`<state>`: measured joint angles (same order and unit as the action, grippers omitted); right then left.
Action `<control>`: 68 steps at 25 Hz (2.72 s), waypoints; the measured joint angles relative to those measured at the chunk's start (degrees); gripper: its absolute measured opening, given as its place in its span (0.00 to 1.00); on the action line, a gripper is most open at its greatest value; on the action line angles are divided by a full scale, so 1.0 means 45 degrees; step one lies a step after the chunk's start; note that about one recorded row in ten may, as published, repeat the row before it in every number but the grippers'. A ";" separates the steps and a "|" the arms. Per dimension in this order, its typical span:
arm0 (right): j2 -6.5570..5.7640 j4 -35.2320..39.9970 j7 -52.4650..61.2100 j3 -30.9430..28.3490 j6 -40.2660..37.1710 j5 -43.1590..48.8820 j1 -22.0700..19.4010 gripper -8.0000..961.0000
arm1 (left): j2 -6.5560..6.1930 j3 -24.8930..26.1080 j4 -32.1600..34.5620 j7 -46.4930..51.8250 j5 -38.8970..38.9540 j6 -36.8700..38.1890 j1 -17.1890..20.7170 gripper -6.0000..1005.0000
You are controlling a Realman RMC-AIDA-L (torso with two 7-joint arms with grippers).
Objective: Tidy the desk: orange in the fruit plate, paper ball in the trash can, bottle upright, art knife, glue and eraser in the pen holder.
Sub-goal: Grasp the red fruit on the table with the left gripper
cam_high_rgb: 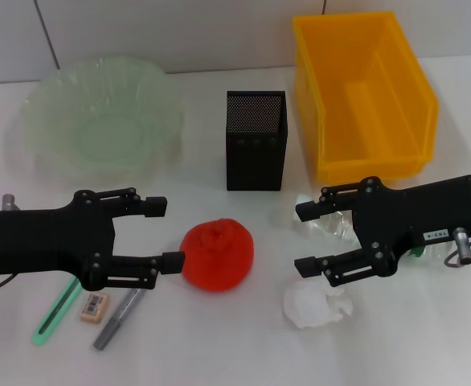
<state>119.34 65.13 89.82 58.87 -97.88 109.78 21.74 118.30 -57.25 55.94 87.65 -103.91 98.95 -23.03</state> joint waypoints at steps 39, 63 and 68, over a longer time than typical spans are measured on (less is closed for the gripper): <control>0.0002 0.0021 0.0020 -0.0276 0.0125 0.0151 -0.0247 0.80 | 0.0077 -0.1481 -0.1094 -0.0850 0.0053 -0.2390 -0.0579 0.82; 0.0002 0.0174 0.0020 -0.0642 -0.0273 0.0371 -0.0457 0.80 | 0.0133 -0.3244 -0.2323 -0.1637 0.0073 -0.5180 -0.1102 0.77; 0.0003 0.0189 0.0046 -0.0651 -0.0308 0.0371 -0.0457 0.80 | 0.0149 -0.3544 -0.2333 -0.1587 0.0079 -0.5654 -0.1105 0.76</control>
<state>119.35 65.98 90.03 55.94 -99.27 111.45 19.68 118.97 -73.20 45.44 80.51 -103.55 73.51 -28.00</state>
